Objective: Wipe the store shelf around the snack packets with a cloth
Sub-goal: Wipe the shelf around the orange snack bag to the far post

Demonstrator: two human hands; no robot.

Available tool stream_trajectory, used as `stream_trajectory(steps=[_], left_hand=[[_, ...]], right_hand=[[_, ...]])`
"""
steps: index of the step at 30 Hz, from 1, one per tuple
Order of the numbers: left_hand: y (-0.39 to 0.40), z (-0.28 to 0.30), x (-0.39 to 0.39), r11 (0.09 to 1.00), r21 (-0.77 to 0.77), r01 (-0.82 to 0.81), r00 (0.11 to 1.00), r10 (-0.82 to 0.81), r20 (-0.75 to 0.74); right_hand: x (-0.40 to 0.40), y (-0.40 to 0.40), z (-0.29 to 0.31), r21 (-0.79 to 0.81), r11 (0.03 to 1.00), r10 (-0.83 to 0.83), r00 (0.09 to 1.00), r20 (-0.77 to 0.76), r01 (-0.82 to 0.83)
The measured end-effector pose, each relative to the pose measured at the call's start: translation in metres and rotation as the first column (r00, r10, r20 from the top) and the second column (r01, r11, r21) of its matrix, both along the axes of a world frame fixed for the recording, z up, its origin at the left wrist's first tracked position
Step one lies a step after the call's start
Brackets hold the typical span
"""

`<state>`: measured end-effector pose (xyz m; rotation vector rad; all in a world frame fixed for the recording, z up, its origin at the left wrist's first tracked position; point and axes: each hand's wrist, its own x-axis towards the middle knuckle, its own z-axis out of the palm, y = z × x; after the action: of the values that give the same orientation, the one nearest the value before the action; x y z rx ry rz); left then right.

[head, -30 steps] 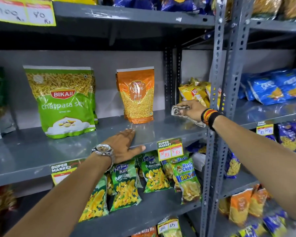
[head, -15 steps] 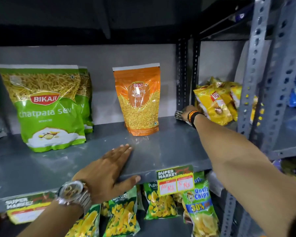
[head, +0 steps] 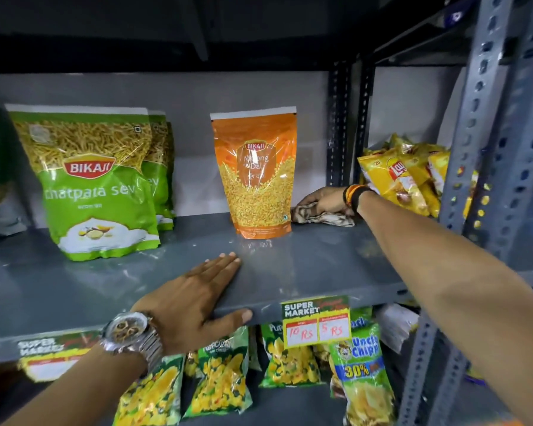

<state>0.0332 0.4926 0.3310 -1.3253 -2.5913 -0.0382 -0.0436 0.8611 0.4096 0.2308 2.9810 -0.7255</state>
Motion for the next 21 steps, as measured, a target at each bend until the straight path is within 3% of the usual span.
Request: stream_trajectory(steps=[4, 6, 9, 10, 14, 16, 18, 21], left_hand=[[0.000, -0.003, -0.005, 1.000, 0.004, -0.014, 0.999, 0.014, 0.046], [0.000, -0.002, -0.007, 1.000, -0.001, -0.009, 0.998, 0.009, 0.065], [-0.003, 0.000, -0.003, 1.000, 0.012, -0.009, 0.996, 0.008, 0.093], [-0.006, 0.001, -0.003, 1.000, 0.017, -0.014, 0.995, 0.012, 0.099], [-0.042, 0.004, -0.011, 0.998, -0.020, -0.054, 0.997, 0.056, 0.054], [-0.068, 0.004, -0.020, 0.996, -0.053, -0.073, 0.996, 0.075, 0.039], [-0.088, 0.004, -0.025, 0.993, -0.074, -0.089, 0.995, 0.092, 0.037], [-0.096, 0.003, -0.026, 0.994, -0.057, -0.097, 0.994, 0.100, 0.051]], right_hand=[[0.037, -0.005, 0.016, -0.247, 0.969, 0.062, 0.978, 0.199, -0.011], [0.054, -0.016, 0.023, -0.188, 0.982, -0.004, 0.991, 0.131, 0.029], [0.072, -0.020, 0.012, 0.145, 0.969, -0.185, 0.977, -0.104, 0.199], [0.078, -0.022, 0.005, 0.174, 0.952, -0.228, 0.964, -0.140, 0.250], [0.092, -0.051, -0.018, 0.087, 0.964, -0.228, 0.949, -0.216, 0.251], [0.095, -0.068, -0.017, 0.083, 0.987, -0.123, 0.978, -0.166, 0.138], [0.099, -0.079, -0.012, -0.018, 0.999, -0.030, 0.994, -0.107, 0.028], [0.100, -0.078, -0.011, -0.080, 0.991, -0.120, 0.965, -0.231, 0.104]])
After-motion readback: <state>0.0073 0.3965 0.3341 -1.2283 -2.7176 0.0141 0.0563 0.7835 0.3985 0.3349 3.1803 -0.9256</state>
